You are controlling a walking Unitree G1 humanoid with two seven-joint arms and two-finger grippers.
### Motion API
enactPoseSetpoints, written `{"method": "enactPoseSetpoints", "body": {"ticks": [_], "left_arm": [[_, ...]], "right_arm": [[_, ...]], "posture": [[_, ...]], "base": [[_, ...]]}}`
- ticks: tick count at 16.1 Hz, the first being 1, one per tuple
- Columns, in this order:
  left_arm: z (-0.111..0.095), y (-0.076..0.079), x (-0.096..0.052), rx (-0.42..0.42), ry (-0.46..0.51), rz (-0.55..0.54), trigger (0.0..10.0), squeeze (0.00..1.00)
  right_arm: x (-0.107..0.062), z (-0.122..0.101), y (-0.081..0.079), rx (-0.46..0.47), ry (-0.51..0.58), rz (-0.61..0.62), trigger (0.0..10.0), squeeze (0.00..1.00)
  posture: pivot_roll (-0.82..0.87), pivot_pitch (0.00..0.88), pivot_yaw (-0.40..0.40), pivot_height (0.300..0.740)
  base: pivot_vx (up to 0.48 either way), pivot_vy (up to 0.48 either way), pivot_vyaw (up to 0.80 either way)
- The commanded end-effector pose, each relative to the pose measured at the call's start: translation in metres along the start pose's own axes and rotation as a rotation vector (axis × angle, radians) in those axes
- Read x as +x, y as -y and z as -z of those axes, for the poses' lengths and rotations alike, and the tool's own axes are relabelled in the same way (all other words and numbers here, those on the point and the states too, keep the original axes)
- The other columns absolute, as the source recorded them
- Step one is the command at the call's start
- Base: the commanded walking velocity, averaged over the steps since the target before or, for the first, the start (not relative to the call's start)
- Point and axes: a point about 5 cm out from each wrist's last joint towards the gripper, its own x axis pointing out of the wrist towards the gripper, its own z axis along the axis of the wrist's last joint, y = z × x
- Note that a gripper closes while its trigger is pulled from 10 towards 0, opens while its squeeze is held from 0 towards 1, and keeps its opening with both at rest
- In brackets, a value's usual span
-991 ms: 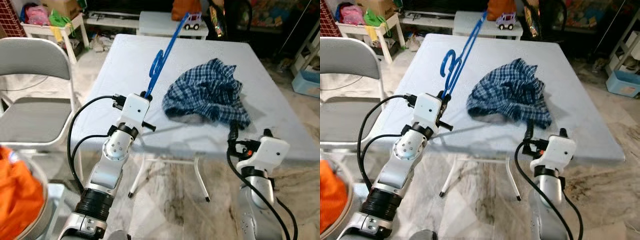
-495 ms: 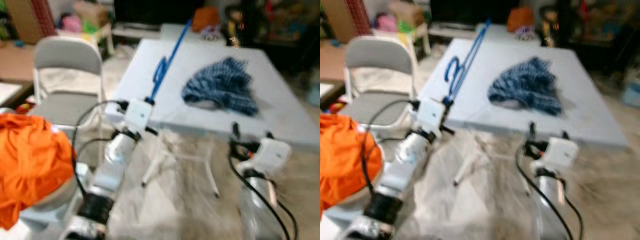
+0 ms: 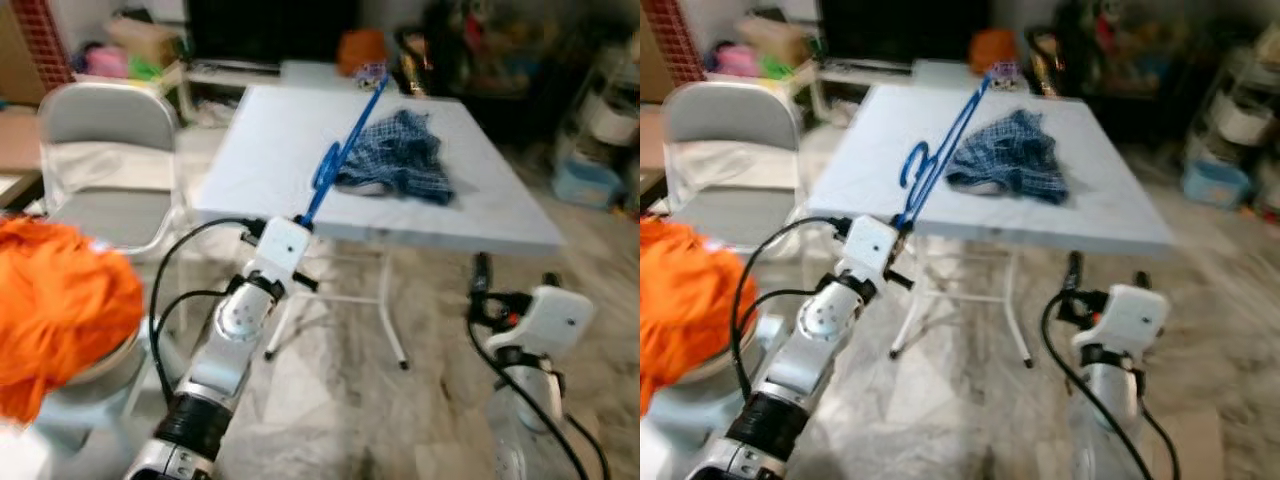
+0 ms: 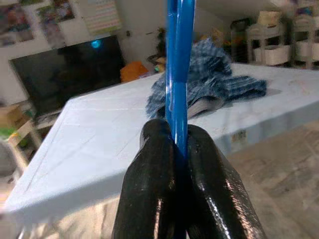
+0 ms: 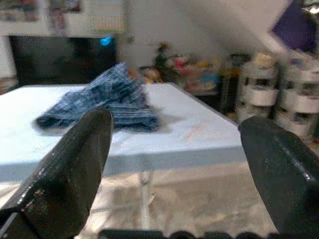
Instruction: Hang hanger
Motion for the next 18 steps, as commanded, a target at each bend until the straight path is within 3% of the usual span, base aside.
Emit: {"method": "enactPoseSetpoints", "body": {"ticks": [1, 4, 5, 7, 9, 10, 11, 12, 13, 15, 16, 17, 18], "left_arm": [[0.013, 0.007, -0.002, -0.003, -0.049, 0.049, 10.0, 0.0], [0.051, 0.024, -0.016, -0.046, -0.171, 0.26, 10.0, 0.0], [0.076, 0.022, -0.022, 0.018, -0.313, 0.278, 10.0, 0.0], [0.096, 0.02, -0.031, 0.102, -0.45, 0.331, 10.0, 0.0], [0.106, 0.02, -0.038, 0.172, -0.504, 0.473, 10.0, 0.0], [0.107, 0.019, -0.039, 0.189, -0.512, 0.507, 10.0, 0.0], [0.105, 0.015, -0.039, 0.284, -0.468, 0.611, 10.0, 0.0], [0.103, 0.013, -0.039, 0.309, -0.443, 0.638, 10.0, 0.0], [0.095, 0.013, -0.039, 0.383, -0.36, 0.758, 10.0, 0.0], [0.087, 0.019, -0.041, 0.488, -0.265, 0.917, 10.0, 0.0], [0.084, 0.022, -0.042, 0.498, -0.242, 0.975, 10.0, 0.0], [0.083, 0.023, -0.042, 0.497, -0.228, 0.997, 10.0, 0.0], [0.081, 0.024, -0.041, 0.549, -0.191, 1.003, 10.0, 0.0]], "right_arm": [[-0.001, 0.002, 0.002, -0.016, -0.015, -0.002, 10.0, 0.0], [-0.008, 0.02, 0.002, -0.06, -0.091, -0.037, 10.0, 0.0], [-0.015, 0.034, 0.003, -0.084, -0.144, -0.045, 10.0, 0.0], [-0.023, 0.048, 0.005, -0.13, -0.222, -0.07, 10.0, 0.0], [-0.032, 0.067, 0.01, -0.263, -0.333, -0.216, 10.0, 0.0], [-0.034, 0.071, 0.013, -0.288, -0.36, -0.252, 10.0, 0.0], [-0.036, 0.077, 0.027, -0.385, -0.4, -0.371, 10.0, 0.0], [-0.036, 0.075, 0.032, -0.399, -0.406, -0.408, 10.0, 0.0], [-0.033, 0.07, 0.043, -0.455, -0.411, -0.533, 10.0, 0.0], [-0.026, 0.058, 0.046, -0.552, -0.384, -0.734, 10.0, 0.0], [-0.023, 0.051, 0.042, -0.586, -0.377, -0.86, 10.0, 0.0], [-0.023, 0.049, 0.039, -0.602, -0.377, -0.934, 10.0, 0.0], [-0.023, 0.047, 0.036, -0.611, -0.393, -1.005, 10.0, 0.0]], "posture": [[0.11, 0.014, -0.087, 0.74], [0.1, 0.019, -0.091, 0.74], [0.09, 0.02, -0.093, 0.74], [0.09, 0.029, -0.098, 0.74], [0.08, 0.036, -0.097, 0.74], [0.08, 0.038, -0.095, 0.74], [0.06, 0.042, -0.085, 0.74], [0.06, 0.043, -0.084, 0.74], [0.06, 0.046, -0.082, 0.74], [0.07, 0.047, -0.079, 0.74], [0.07, 0.048, -0.078, 0.74], [0.07, 0.051, -0.078, 0.74], [0.07, 0.051, -0.078, 0.74]], "base": [[0.0, 0.0, 0.0], [0.0, 0.0, 0.0], [0.0, 0.0, 0.0], [0.0, 0.0, 0.0], [0.0, 0.0, 0.0], [0.0, 0.0, 0.0], [0.0, 0.0, 0.0], [0.0, 0.0, 0.0], [0.0, 0.0, 0.0], [0.0, 0.0, 0.0], [0.0, 0.0, 0.0], [0.0, 0.0, 0.0], [0.0, 0.0, 0.0]]}}
